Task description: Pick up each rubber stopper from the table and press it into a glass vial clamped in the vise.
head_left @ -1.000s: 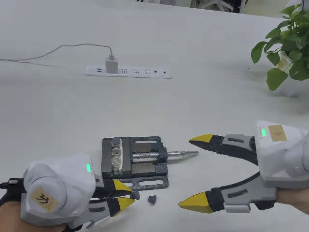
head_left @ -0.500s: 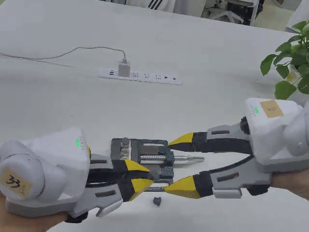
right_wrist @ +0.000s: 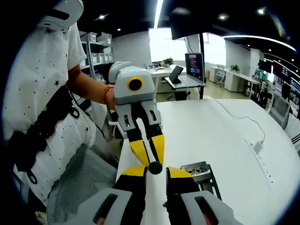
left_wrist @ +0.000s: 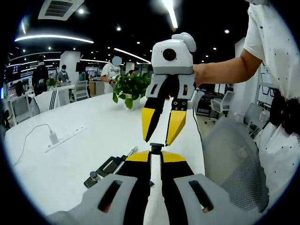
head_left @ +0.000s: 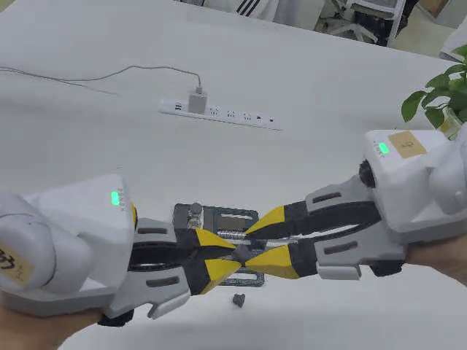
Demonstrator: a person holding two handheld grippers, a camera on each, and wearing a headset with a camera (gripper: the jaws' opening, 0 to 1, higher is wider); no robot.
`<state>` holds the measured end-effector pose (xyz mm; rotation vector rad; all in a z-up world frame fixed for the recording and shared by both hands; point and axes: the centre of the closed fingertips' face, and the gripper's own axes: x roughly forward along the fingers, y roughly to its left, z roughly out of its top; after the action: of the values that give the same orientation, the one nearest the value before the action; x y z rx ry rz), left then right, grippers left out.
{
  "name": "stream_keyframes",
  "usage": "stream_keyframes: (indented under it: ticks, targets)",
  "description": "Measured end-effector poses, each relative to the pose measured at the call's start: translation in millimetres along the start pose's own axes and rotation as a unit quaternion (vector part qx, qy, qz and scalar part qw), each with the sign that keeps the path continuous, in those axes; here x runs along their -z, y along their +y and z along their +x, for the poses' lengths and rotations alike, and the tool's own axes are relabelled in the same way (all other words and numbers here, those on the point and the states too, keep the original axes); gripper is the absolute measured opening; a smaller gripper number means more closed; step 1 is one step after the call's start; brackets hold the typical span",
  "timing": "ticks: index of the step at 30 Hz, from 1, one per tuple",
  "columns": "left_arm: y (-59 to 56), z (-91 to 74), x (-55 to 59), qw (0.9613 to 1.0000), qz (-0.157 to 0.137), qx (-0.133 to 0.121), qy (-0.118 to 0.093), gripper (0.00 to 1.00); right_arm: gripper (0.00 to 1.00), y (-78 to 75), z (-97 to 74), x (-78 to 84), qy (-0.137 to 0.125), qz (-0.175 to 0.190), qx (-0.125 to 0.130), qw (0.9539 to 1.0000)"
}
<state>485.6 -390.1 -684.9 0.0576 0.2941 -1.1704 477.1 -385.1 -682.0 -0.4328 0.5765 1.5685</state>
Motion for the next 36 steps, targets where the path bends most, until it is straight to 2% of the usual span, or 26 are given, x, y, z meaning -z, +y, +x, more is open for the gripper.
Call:
stream_keyframes:
  ticks: [8,29,36]
  targets:
    - [-1.3,-0.3,-2.4,1.0,0.001,0.003,-0.004,0.04,0.08,1.9,-0.3,-2.2,0.002,-0.002,-0.007,1.0]
    - [-7.8,-2.6,-2.2,0.9998,0.008,0.02,-0.001,0.03,0.08,9.0,0.4,-4.6,0.01,-0.018,-0.021,0.9996]
    - [-4.1,-3.5,-3.9,0.9999,0.0,0.015,-0.007,0.03,0.07,5.7,-0.9,-6.0,0.01,-0.016,-0.014,0.9997]
